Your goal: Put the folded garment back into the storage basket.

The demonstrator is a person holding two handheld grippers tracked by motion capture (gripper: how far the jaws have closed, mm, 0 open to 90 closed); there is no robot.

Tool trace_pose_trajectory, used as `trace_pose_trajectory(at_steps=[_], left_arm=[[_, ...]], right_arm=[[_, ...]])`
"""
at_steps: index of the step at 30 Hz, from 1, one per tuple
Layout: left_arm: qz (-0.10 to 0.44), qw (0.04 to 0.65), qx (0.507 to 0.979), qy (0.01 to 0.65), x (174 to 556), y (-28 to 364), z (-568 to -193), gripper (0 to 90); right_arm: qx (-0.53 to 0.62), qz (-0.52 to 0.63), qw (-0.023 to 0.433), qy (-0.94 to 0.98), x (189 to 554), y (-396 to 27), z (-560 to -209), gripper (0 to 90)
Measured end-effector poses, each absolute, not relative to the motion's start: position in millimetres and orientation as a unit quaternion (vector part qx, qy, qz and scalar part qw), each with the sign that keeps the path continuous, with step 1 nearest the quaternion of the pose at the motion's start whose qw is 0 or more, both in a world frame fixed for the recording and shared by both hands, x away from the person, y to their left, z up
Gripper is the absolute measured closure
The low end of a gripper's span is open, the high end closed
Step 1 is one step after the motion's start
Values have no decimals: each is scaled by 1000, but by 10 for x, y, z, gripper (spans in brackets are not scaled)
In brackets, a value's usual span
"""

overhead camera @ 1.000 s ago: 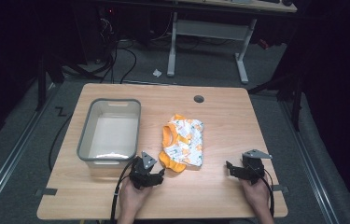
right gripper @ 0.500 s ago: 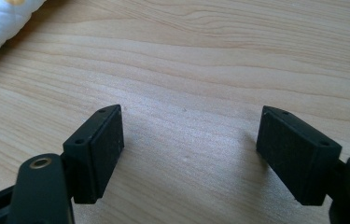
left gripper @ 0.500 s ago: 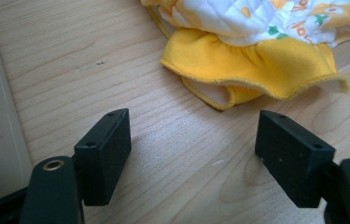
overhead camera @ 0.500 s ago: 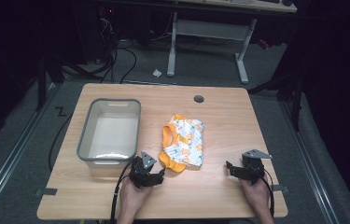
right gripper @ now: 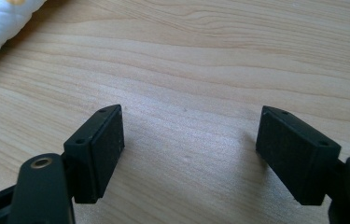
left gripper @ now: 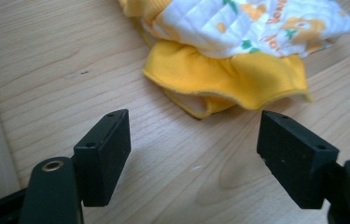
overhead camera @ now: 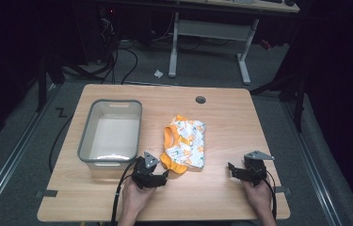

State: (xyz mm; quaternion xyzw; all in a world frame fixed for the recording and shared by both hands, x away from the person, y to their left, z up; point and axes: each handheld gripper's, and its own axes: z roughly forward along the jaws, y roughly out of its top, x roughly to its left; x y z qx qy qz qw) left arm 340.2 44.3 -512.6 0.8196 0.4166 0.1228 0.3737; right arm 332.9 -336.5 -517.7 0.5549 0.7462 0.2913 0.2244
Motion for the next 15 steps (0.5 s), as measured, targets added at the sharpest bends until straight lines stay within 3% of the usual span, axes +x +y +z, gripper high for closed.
trace_pose_trajectory(at_steps=[15], left_arm=[[124,379,823,405,3421,346,-4952,280]], right_arm=[[554,291,224,747,3328,-3365,-5176,238]])
